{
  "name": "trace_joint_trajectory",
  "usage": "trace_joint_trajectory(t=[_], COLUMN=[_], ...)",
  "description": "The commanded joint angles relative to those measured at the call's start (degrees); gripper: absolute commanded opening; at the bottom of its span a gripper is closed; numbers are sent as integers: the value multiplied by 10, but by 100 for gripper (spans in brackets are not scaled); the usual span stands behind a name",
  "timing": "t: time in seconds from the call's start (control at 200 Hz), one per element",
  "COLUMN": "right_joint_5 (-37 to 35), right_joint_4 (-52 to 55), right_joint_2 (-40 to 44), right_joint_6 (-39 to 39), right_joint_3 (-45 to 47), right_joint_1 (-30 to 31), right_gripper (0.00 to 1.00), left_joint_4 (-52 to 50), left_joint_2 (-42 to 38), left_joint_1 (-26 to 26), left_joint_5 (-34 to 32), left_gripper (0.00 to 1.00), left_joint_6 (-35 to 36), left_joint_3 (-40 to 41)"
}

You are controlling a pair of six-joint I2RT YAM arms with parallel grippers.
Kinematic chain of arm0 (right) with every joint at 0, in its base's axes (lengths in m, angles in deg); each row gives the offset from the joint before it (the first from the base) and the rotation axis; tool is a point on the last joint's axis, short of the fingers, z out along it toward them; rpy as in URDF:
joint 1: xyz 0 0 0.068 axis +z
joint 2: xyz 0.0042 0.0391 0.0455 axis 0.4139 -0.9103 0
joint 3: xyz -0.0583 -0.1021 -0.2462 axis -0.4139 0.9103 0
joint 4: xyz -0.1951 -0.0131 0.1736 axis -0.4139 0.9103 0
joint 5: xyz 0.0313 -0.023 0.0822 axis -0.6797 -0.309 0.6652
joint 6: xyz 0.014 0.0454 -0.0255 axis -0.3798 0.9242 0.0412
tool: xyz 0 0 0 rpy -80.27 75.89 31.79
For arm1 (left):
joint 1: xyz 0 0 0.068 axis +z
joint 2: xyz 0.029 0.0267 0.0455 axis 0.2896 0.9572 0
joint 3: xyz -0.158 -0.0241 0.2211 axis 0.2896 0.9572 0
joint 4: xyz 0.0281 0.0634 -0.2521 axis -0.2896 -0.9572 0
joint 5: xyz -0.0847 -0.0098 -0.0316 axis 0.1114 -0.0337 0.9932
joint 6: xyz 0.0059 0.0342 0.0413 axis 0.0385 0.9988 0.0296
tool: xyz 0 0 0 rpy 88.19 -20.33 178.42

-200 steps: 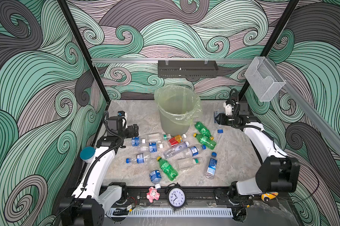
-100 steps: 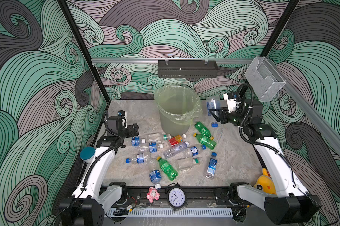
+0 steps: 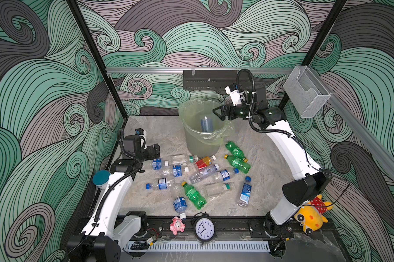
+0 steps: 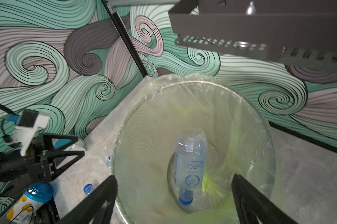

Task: Throw the plastic bottles in the bin
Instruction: Throw the plastic bottle into the trash bin, then pick up the plastic bottle from the top-right of the table.

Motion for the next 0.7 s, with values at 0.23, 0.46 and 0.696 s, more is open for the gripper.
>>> trace_joint_trajectory(t=[0.23,0.46,0.696], right_joint_5=[-102,-97,-70], right_joint_4=[23,22,5], right_joint_2=[181,243,199], right_joint_6=[9,63,81], right_joint_3=[171,335,423], right_joint_1=[-44,-141,-144], right_gripper=[91,84,80], left_joint_4=[-28,-25,-25], left_joint_2=[2,7,6], left_joint_1=[-6,-7,-6], left_joint_5=[3,8,6], left_gripper=[93,93,93], left_joint_6=[7,9,7], left_joint_3=[-38,-38,-35])
